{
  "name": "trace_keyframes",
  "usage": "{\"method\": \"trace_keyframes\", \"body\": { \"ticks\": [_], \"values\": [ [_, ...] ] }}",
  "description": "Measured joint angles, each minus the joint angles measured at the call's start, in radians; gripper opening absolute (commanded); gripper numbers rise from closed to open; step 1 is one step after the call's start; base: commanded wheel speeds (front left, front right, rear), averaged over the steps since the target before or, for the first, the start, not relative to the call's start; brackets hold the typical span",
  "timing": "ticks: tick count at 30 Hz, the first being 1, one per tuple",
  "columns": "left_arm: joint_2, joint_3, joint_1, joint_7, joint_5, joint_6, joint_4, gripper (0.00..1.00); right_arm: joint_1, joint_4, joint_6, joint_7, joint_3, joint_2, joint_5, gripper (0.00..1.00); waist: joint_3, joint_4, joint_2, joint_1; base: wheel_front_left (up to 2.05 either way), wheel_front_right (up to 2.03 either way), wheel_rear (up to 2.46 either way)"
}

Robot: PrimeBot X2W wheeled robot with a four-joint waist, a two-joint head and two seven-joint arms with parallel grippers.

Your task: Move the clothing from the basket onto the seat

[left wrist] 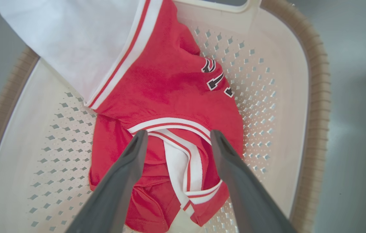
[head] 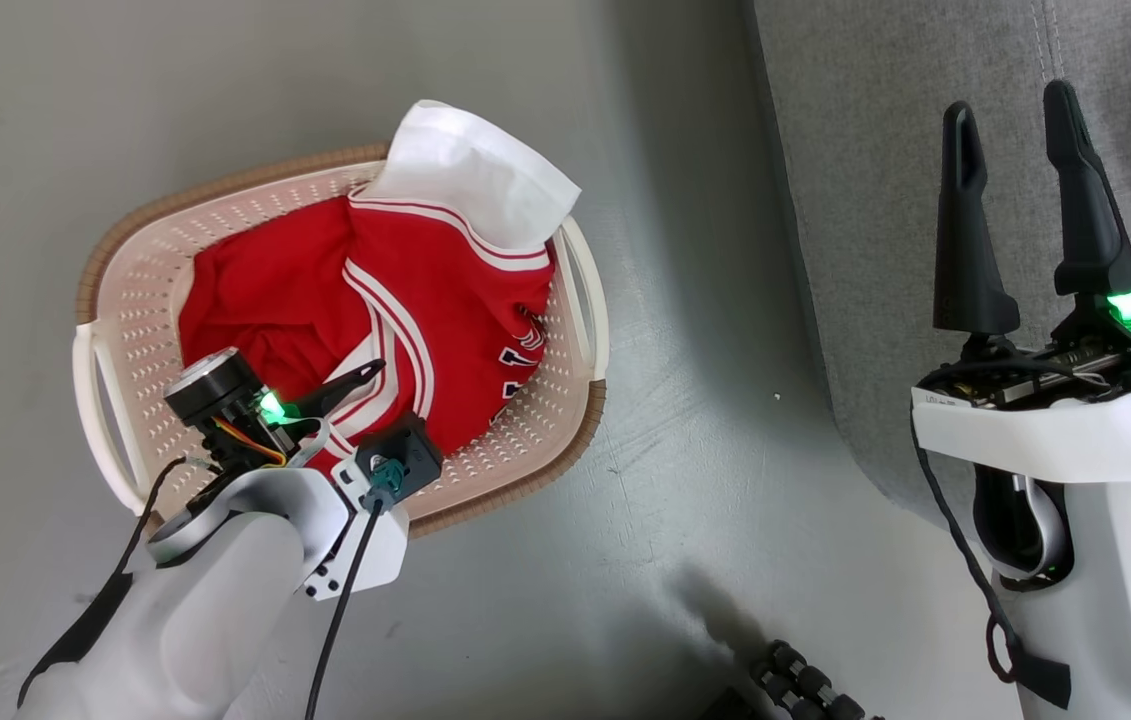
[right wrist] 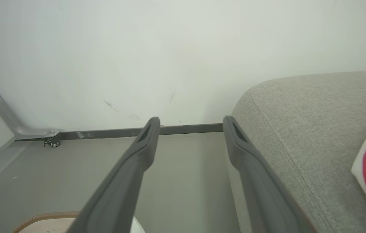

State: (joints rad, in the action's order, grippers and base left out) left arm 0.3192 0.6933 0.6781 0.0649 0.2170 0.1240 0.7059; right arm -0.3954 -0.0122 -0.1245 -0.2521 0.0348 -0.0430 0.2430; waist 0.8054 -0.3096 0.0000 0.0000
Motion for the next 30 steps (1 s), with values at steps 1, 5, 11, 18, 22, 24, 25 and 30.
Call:
{"method": "trace_keyframes", "body": {
  "ticks": [1,5,11,18,22,24,25,30],
  "values": [
    [-0.001,0.004,0.004,-0.005,0.002,0.0,0.005,1.0,-0.003,0.003,0.0,0.0,0.002,0.0,0.003,1.0,0.005,-0.003,0.0,0.0,0.0,0.0,0.0],
    [0.009,0.015,0.024,-0.018,0.009,0.0,0.033,1.0,-0.021,0.006,0.0,0.0,0.005,0.0,0.016,1.0,0.024,-0.015,0.0,0.0,0.0,0.0,0.0],
    [0.02,0.032,0.044,-0.042,0.022,0.0,0.067,1.0,-0.028,0.007,0.0,0.0,0.008,0.0,0.038,1.0,0.049,-0.035,0.0,0.0,0.0,0.0,0.0],
    [0.023,0.061,0.051,-0.066,0.034,0.001,0.102,1.0,-0.042,0.007,0.0,0.0,0.013,0.0,0.052,1.0,0.07,-0.056,0.0,0.0,0.0,0.0,0.0],
    [0.03,0.094,0.072,-0.076,0.055,0.001,0.114,1.0,-0.055,0.006,0.0,0.0,0.022,0.0,0.063,1.0,0.078,-0.065,0.0,0.0,0.0,0.0,0.0],
    [0.034,0.115,0.082,-0.087,0.066,0.001,0.127,1.0,-0.061,0.006,0.0,0.0,0.031,0.0,0.068,1.0,0.081,-0.069,0.0,0.0,0.0,0.0,0.0],
    [0.035,0.124,0.084,-0.094,0.068,0.001,0.135,1.0,-0.061,0.005,0.0,0.0,0.035,0.0,0.069,1.0,0.083,-0.072,0.0,0.0,0.0,0.0,0.0],
    [0.037,0.155,0.085,-0.127,0.073,0.001,0.168,1.0,-0.061,0.005,0.0,0.0,0.037,0.0,0.074,1.0,0.089,-0.08,0.0,0.0,0.0,0.0,0.0]
  ]
}}
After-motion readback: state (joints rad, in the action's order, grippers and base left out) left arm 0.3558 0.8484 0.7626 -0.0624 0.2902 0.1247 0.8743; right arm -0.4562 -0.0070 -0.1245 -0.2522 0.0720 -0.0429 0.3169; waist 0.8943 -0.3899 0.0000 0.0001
